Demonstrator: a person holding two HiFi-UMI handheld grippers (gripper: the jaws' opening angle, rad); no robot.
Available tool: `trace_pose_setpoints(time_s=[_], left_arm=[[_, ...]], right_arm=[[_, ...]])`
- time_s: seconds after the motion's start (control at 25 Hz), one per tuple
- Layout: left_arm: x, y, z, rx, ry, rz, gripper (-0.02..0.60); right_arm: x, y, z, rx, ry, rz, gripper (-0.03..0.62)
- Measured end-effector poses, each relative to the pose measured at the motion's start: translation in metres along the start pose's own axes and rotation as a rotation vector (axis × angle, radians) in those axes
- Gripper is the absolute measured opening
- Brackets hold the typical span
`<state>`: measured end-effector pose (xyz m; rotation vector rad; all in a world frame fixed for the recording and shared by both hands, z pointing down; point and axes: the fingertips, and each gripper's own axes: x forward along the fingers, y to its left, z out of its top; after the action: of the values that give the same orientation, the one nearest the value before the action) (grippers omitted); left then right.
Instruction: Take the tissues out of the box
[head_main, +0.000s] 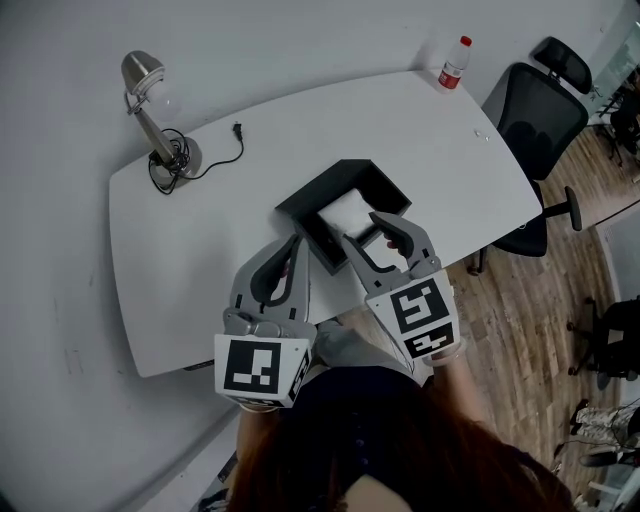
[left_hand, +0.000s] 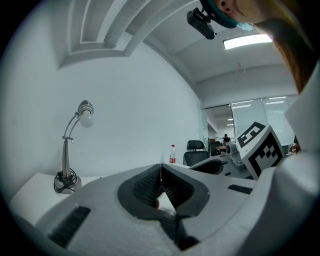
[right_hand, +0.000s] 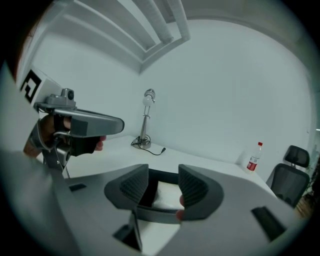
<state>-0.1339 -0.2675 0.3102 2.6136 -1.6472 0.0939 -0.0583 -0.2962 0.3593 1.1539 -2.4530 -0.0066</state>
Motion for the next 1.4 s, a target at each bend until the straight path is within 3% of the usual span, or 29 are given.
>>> trace_pose_setpoints(time_s=[1.4], left_arm=[[0.067,0.049,-0.044,-0.119,0.093,0.003,0.026]], right_arm=[[0.098,-0.007,-0.1,-0.108,0.6,0.153,0.308]])
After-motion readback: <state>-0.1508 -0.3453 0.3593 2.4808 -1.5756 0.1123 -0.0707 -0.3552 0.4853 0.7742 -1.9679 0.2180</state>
